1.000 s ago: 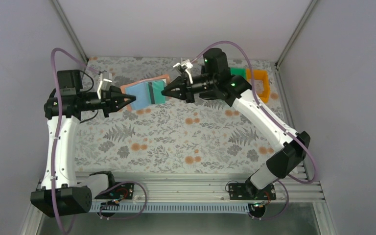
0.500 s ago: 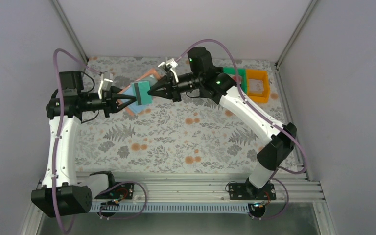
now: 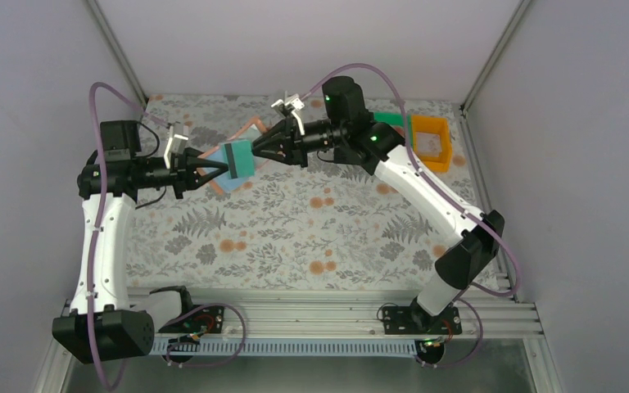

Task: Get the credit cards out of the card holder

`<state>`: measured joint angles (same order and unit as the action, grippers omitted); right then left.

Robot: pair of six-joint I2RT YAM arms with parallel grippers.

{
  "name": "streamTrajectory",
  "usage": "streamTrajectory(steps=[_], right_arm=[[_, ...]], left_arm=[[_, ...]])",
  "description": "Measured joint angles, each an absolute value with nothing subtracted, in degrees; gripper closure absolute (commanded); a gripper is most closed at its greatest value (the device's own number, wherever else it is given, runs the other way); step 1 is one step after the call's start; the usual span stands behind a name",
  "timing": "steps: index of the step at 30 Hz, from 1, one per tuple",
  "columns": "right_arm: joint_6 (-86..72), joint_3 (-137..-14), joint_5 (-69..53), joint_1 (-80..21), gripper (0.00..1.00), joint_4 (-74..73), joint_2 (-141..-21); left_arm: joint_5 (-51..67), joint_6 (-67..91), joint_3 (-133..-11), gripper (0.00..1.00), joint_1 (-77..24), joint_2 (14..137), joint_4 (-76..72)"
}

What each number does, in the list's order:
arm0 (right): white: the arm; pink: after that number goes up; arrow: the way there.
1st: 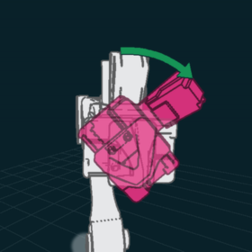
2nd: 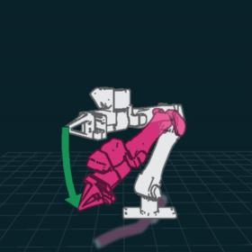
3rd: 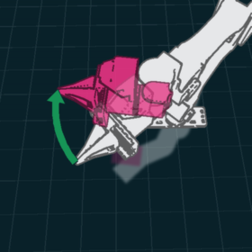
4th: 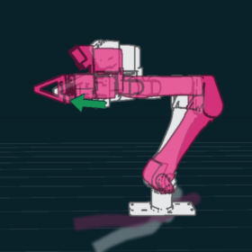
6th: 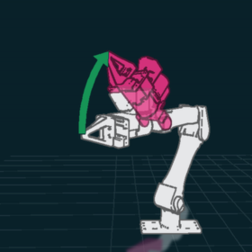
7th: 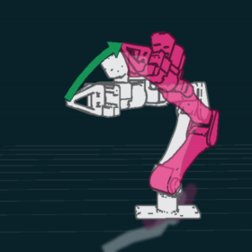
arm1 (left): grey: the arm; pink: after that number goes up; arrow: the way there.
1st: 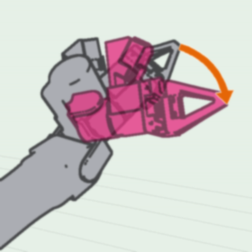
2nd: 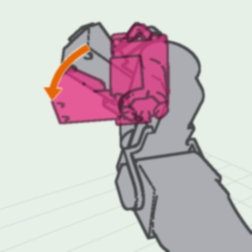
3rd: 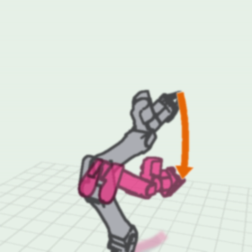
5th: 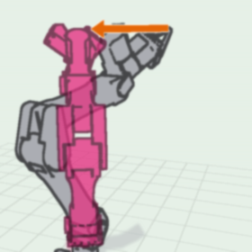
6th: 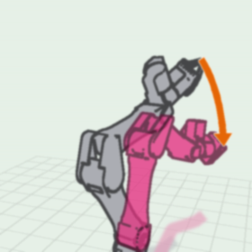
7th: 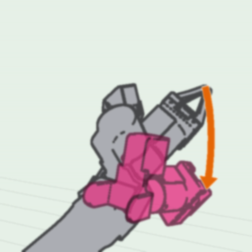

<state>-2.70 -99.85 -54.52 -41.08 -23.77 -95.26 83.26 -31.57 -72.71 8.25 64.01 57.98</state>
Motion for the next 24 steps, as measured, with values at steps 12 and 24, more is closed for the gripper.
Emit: streamTrajectory(steps=[12,24], right_arm=[[-2.96,-99.85,-52.05,-41.85,0.71,-22.96,-95.13],[-3.20,-99.88,-50.74,-42.76,0.85,-22.90,-95.70]], left_arm=[[83.44,-32.40,-72.71,0.98,8.25,64.01,58.94],[83.42,-34.52,-72.73,0.98,8.25,64.01,61.23]])
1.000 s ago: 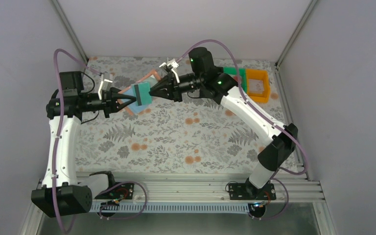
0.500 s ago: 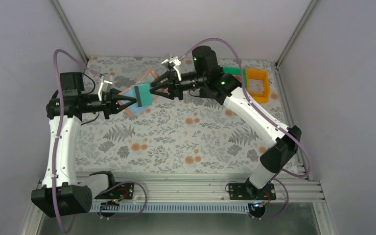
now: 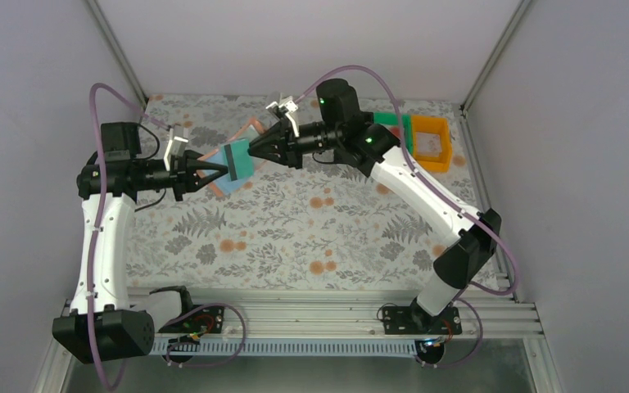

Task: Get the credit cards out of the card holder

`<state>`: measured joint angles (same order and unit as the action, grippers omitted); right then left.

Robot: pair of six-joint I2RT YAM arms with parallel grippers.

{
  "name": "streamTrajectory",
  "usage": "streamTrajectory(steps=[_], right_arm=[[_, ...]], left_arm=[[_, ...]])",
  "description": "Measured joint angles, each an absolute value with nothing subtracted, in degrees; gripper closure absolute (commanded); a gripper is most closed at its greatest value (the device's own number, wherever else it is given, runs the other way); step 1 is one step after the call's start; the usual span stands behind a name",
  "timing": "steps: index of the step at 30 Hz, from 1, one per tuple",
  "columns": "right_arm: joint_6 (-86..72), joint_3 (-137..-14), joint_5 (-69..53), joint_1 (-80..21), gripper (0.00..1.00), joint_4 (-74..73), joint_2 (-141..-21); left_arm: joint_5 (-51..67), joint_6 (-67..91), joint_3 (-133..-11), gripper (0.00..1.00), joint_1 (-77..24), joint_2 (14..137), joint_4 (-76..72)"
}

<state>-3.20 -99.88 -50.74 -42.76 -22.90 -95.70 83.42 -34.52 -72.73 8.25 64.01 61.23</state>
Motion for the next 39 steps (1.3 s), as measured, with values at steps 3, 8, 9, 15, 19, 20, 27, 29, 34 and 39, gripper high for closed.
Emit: streamTrajectory(steps=[3,8,9,15,19,20,27,29,34,39], right_arm=[[-3.18,-100.22,-50.74,-43.24,0.85,-22.92,-95.98],[-2.87,-100.44,-50.83,-44.27,0.87,-22.92,-96.33],[-2.72,-100.44,-50.98,-44.49,0.91,-22.92,-96.42],[-1.19,-100.44,-53.32,-44.84,0.96,-23.03,-96.53],[-0.62,-100.38,-52.45,-44.34,0.96,-24.40,-95.88],[-0.56,-100.40,-52.27,-44.18,0.96,-25.12,-95.59],[-0.16,-100.44,-50.52,-40.45,0.96,-30.96,-93.86],[-0.21,-99.94,-48.21,-34.98,0.96,-33.89,-92.23],[-0.82,-96.57,-42.09,-22.09,0.96,-38.11,-88.44],[-1.26,-96.47,-26.79,-18.48,0.96,-41.65,-87.15]], left_arm=[[83.46,-35.07,-72.73,0.98,8.27,64.01,61.58],[83.50,-35.42,-72.73,0.98,8.36,64.01,61.84],[83.59,-35.42,-72.73,0.97,8.36,64.01,61.87],[83.61,-35.14,-72.73,0.85,8.64,64.01,61.71],[83.55,-33.93,-72.73,0.97,8.51,64.01,60.71],[83.57,-33.67,-72.73,0.97,8.49,64.01,60.31],[81.47,-30.94,-72.73,0.98,8.23,64.01,58.24],[79.55,-27.77,-72.36,0.98,8.40,64.03,55.37],[72.07,-19.38,-67.40,0.98,8.36,65.52,46.89],[63.79,-14.90,-64.23,0.98,6.42,75.46,43.42]])
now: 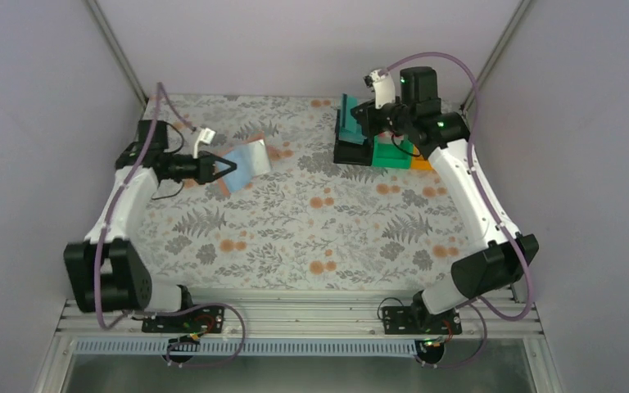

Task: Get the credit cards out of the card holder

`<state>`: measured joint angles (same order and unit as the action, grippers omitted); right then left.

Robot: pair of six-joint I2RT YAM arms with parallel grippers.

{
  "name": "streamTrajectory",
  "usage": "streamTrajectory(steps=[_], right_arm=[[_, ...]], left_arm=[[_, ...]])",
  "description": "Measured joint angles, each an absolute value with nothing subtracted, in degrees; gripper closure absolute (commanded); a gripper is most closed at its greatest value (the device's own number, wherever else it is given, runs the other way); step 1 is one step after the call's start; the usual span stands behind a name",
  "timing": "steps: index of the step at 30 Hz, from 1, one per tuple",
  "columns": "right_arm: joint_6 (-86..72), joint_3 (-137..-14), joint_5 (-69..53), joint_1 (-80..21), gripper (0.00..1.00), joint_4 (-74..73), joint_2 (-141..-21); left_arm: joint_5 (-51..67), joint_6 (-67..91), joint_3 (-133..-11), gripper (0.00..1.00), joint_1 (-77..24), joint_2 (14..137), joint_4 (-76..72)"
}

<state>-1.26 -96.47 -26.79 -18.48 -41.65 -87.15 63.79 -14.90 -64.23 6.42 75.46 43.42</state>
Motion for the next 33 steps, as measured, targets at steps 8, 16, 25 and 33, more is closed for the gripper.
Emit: streamTrajectory(steps=[8,16,25,33], right_arm=[[12.34,-100.20,7.53,-20.78,0.96,-33.71,-97.12],[38.24,-97.97,21.15,-22.50,0.96,-19.46,-114.56],[47.20,-103.81,23.86,-22.46,0.96,-18.72,-125.60],[48.36,-107.18,26.00,-22.44,0.96,-18.61,-130.76]], left_arm=[[55.94,-14.02,-64.75,0.98,-4.05,94.11,42.65],[50.57,-14.79,-69.21,0.98,-4.51,105.91,44.95],[46.81,-16.53,-74.54,0.47,-5.82,117.84,48.21],[36.40,-17.50,-81.28,0.00,-6.11,115.96,47.29]])
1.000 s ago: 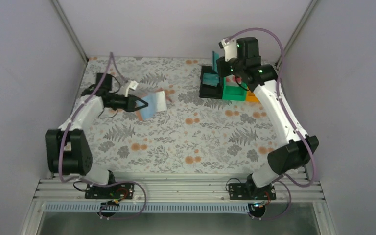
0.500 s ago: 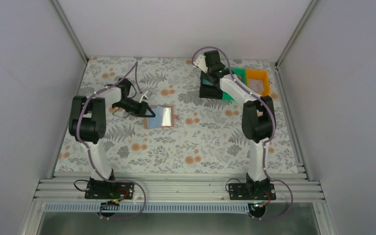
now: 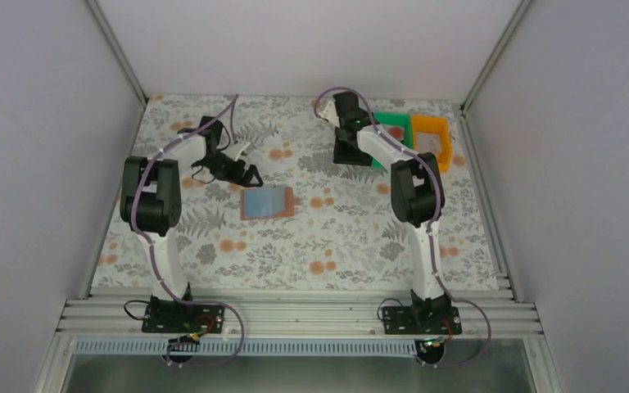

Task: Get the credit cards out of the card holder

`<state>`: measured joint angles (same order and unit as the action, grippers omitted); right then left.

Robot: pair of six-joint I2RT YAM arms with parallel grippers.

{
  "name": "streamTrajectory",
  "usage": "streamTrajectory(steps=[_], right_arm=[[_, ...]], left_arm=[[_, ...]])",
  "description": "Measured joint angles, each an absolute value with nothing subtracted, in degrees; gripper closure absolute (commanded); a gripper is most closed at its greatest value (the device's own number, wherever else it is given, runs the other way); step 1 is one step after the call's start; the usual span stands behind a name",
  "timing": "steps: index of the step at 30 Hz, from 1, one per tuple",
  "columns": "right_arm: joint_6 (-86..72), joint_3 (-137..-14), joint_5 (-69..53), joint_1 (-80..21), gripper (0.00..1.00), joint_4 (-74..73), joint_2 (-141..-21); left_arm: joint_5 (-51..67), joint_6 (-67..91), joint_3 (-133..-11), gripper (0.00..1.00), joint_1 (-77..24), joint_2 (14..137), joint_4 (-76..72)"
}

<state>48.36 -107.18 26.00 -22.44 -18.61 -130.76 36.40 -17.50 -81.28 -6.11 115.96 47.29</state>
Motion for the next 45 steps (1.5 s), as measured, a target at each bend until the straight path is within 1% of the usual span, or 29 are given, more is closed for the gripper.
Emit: streamTrajectory(steps=[6,10,12,14,15,17,21,23,24,25,26,39,42,45], right_arm=[[51.20,-108.18,28.27,-22.41,0.95,-16.84,-133.99],[52.86,-108.25,28.97,-22.37,0.85,-16.27,-135.55],[53.54,-108.25,29.21,-22.20,0.73,-15.81,-136.05],[54.70,-108.25,29.41,-22.15,0.54,-15.05,-136.05],[54.57,-108.22,29.89,-22.09,0.48,-14.48,-136.05],[55.22,-108.22,30.22,-21.98,0.43,-13.23,-135.74],[55.81,-107.87,30.02,-21.61,0.35,-13.30,-135.57],[55.81,-107.55,30.00,-21.58,0.29,-13.52,-135.39],[55.75,-107.39,29.95,-21.58,0.18,-13.63,-135.24],[55.75,-107.24,29.93,-21.58,0.03,-13.78,-135.02],[55.81,-107.15,29.82,-21.54,0.01,-14.00,-134.82],[52.69,-107.61,26.94,-20.93,0.00,-17.28,-130.54],[48.90,-107.61,25.39,-20.91,0.00,-19.07,-127.50],[42.30,-106.28,21.58,-20.56,0.00,-19.20,-121.62]], left_arm=[[32.80,-19.07,-83.22,0.00,-5.13,111.37,47.55],[32.53,-19.97,-83.46,0.00,-4.89,106.85,47.64],[32.25,-20.40,-83.48,0.00,-4.89,105.03,47.86],[31.86,-20.75,-83.72,0.00,-4.86,104.18,48.51],[31.79,-20.88,-83.90,0.00,-4.78,104.05,48.71],[31.73,-21.23,-84.16,0.00,-4.25,103.90,49.04],[31.77,-21.87,-84.68,0.00,-2.55,103.81,50.00],[31.83,-22.04,-84.88,0.00,-1.63,103.74,50.39],[31.92,-22.09,-84.97,0.00,-1.43,103.72,50.61],[31.97,-22.11,-84.97,0.00,-0.97,103.70,50.72],[32.03,-22.24,-85.01,0.00,-0.58,103.68,50.98],[31.11,-22.26,-85.52,0.00,0.51,102.59,51.35],[30.61,-22.22,-85.36,0.00,0.54,101.41,50.70],[30.00,-21.78,-83.20,0.00,0.82,98.85,47.77]])
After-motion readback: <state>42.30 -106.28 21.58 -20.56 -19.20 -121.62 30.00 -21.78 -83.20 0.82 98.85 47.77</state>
